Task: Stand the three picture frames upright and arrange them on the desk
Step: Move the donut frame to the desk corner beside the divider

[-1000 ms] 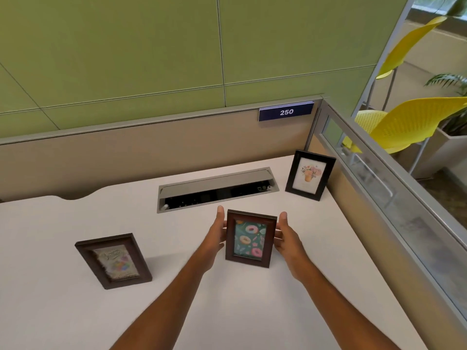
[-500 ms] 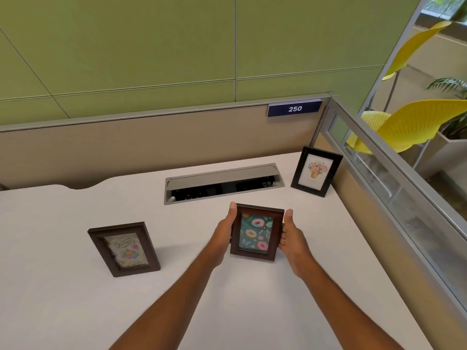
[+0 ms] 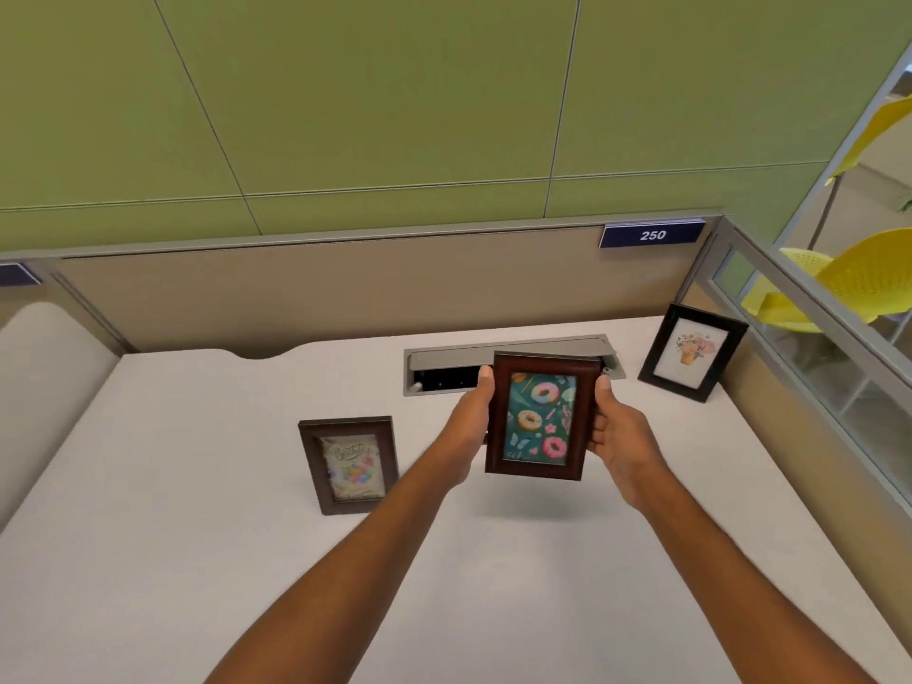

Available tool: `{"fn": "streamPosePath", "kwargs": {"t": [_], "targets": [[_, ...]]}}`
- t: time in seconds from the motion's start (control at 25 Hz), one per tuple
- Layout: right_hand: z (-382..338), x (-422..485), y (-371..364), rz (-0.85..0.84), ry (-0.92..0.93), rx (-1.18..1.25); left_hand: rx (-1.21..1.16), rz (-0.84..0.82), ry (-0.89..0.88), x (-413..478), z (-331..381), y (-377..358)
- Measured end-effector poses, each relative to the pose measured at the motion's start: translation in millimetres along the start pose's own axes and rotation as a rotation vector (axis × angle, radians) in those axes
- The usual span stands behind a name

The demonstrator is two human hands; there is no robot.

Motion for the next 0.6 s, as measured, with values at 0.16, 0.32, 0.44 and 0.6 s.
{"fn": "streamPosePath", "kwargs": {"t": [0.16,0.32,0.44,0.6], "targets": [[-30.8,-8.7,-43.1,-0.005,0.082,0.048,-0.04,-0.016,-0.089,-19.3,42.7,36.0],[-59.9,-14.4,-92.0,-0.065,0.13,0.049,-0.046,0.031,-0.164,-32.6,76.3,83.4],[-75.1,-11.2,-134.2,-0.151,0.139,0.021,-0.05,0.122,-0.198,-37.1,86.3,122.1],[-84.1,-4.4,-196.9,-0.279,0.136,-0.038,-0.081,0.277,-0.198,-48.9,88.1,179.4]]}}
Point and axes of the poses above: each hand's wrist, its own x-axis towards the middle knuckle, its own y-axis out of the back of the hand, z = x × y, the point moved 6 cm from there along x, towards the middle knuckle, and after that the axes turned 8 degrees about -y, right-handed, at the moved point
